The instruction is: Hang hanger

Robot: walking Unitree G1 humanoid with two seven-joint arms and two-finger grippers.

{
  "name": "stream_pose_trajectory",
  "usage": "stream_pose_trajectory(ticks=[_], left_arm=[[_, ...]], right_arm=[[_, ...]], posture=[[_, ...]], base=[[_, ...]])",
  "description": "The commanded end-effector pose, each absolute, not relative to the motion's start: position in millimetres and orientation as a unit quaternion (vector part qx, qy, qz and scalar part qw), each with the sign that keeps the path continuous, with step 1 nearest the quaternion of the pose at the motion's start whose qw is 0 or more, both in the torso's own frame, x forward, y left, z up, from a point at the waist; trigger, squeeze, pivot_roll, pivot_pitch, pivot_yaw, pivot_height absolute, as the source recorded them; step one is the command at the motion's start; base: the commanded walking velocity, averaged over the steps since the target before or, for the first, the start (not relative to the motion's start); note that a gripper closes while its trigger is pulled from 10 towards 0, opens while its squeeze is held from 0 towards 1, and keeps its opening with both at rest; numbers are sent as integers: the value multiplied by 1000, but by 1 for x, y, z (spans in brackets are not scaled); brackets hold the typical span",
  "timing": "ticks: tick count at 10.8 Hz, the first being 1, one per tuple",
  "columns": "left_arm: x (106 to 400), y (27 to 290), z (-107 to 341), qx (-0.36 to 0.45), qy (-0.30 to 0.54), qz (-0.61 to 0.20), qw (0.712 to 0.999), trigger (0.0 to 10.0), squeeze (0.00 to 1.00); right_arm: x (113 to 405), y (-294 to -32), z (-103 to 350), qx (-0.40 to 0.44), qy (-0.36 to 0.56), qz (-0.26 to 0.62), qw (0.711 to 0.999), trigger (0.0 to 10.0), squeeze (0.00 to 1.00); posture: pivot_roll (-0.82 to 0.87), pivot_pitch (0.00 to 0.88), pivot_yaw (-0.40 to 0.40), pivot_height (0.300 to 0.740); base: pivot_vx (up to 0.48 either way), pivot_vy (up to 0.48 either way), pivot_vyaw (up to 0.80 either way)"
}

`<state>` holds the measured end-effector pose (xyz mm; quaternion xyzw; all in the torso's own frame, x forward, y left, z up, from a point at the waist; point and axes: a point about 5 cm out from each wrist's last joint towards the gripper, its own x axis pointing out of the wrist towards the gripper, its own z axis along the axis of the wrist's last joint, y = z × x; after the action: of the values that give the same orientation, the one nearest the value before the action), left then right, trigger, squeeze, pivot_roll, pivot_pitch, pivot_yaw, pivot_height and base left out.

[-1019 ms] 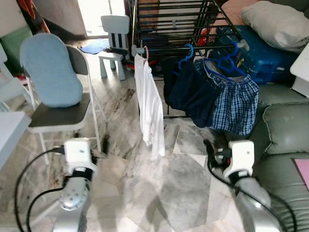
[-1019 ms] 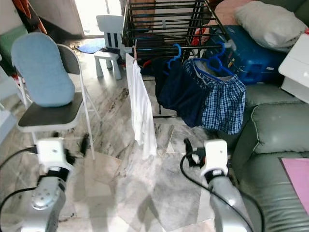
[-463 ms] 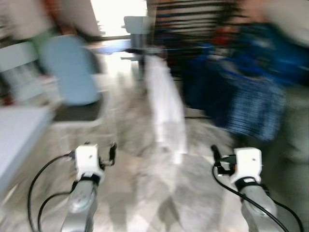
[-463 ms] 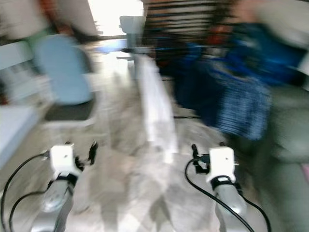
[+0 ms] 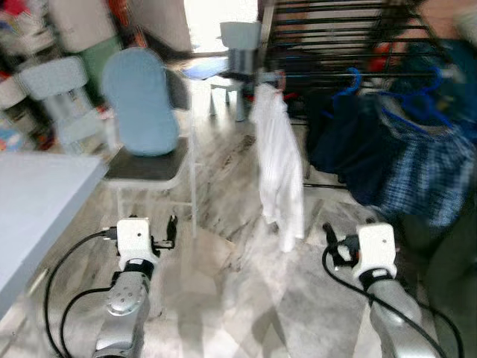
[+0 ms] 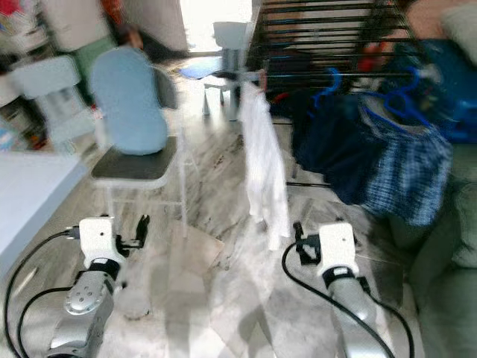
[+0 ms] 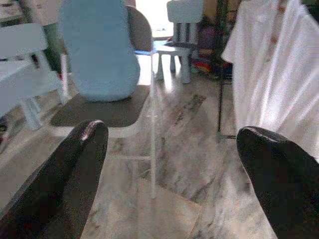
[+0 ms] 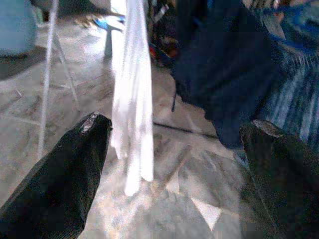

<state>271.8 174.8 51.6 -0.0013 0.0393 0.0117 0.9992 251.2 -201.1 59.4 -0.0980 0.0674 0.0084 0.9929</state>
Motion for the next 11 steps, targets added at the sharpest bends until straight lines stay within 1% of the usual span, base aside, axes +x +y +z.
stream_pose_trajectory(ticks=[1, 2, 3, 6, 11], left_arm=[[273, 179, 52, 1, 36, 20, 999, 10000, 0], [279, 178, 54, -21, 33, 30, 999, 10000, 0], [281, 175, 54, -26, 31, 27, 999, 10000, 0], [275, 167, 46, -26, 44, 0, 999, 10000, 0], [275, 169, 45, -17, 49, -12, 999, 10000, 0]], right_arm=[[252, -197, 58, -99, 67, 13, 993, 10000, 0], [250, -190, 53, -103, 73, 15, 992, 10000, 0], [248, -187, 53, -110, 71, 21, 991, 10000, 0], [241, -198, 54, -114, 74, 3, 991, 10000, 0], [243, -190, 53, -118, 72, 5, 990, 10000, 0]], posture=[[-216, 0, 90, 740], [-222, 0, 90, 740], [-237, 0, 94, 740], [-248, 0, 105, 740], [-229, 0, 130, 740]], base=[[0, 0, 0], [281, 0, 0], [296, 0, 0], [330, 0, 0], [352, 0, 0]])
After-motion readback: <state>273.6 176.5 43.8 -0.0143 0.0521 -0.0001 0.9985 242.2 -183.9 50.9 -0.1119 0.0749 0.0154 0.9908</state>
